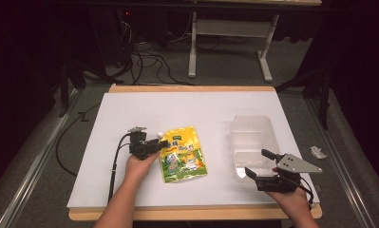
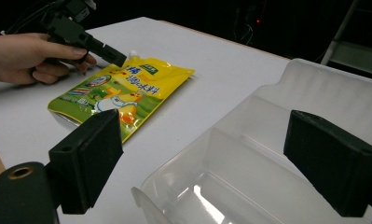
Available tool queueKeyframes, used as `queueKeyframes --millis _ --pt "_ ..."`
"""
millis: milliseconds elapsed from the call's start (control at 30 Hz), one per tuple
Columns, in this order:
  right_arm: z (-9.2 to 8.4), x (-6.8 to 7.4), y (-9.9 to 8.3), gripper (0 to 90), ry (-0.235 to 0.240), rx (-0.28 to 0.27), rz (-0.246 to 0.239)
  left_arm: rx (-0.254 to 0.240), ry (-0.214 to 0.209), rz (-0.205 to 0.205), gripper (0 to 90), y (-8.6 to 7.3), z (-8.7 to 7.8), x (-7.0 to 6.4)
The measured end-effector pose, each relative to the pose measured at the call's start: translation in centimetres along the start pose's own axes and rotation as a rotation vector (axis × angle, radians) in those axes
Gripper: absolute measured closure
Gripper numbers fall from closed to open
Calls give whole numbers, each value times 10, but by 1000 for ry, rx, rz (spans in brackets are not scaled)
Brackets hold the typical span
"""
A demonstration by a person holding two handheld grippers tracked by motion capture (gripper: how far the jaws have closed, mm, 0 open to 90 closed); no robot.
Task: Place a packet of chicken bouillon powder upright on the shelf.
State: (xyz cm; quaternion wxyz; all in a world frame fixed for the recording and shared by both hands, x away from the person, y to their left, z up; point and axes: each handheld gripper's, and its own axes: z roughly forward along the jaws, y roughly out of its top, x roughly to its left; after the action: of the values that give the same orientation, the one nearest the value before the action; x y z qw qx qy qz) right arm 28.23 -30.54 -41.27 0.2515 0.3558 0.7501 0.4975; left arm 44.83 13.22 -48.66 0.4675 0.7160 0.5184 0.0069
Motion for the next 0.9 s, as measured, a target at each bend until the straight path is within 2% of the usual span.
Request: queueKeyframes --millis 67,267,533,833,900 --pt "0 0 0 118 -1 3 2 11 10 31 480 0 2 -4" --pt "0 0 0 122 -3 3 -2 25 10 38 567 -1 2 -4" --pt "0 0 0 125 -6 4 -3 36 35 91 701 -3 4 -11" --pt "-1 -1 0 131 -7 2 -2 51 26 201 860 -6 6 -22" --pt "-1 -1 0 131 -6 0 0 45 40 227 889 -7 7 -25"
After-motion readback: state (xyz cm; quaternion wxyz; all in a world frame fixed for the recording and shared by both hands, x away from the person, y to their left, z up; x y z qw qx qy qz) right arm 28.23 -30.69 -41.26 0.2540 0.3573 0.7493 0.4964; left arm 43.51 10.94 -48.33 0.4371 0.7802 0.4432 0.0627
